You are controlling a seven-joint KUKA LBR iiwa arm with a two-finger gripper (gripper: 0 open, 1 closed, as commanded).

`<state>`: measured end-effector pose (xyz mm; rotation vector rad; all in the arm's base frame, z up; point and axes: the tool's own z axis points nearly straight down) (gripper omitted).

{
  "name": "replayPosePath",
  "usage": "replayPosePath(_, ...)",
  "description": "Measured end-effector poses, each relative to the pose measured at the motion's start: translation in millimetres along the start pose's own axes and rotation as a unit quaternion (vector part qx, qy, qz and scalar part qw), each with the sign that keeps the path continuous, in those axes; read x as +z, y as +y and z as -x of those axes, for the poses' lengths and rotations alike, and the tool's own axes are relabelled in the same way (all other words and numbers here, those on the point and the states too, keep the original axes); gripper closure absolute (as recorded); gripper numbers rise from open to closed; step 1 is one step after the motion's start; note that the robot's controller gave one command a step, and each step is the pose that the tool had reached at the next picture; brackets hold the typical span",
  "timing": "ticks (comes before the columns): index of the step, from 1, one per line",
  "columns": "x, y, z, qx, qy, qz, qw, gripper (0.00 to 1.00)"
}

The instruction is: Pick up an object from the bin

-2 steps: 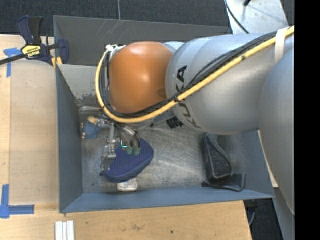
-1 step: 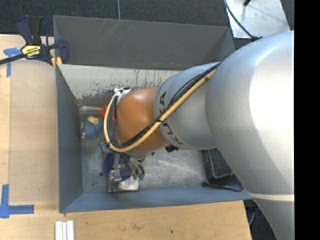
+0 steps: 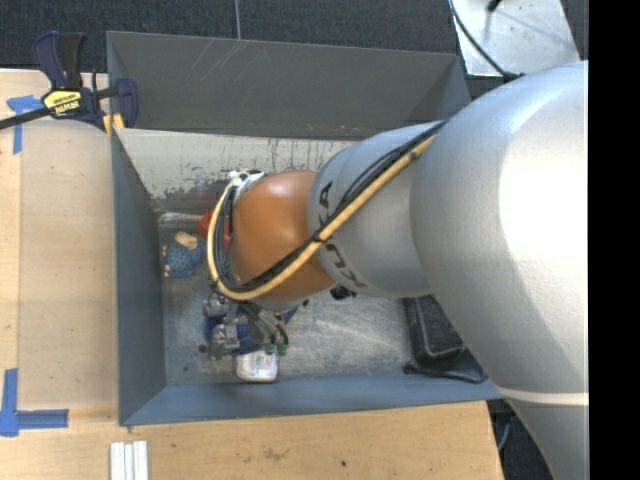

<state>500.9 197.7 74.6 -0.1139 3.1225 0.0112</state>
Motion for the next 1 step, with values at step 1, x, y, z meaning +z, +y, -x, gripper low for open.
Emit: replayPosePath(1, -169.3, -14.5, 24.8, -0.075, 0.0031, -0.002, 0.9971, 1.00)
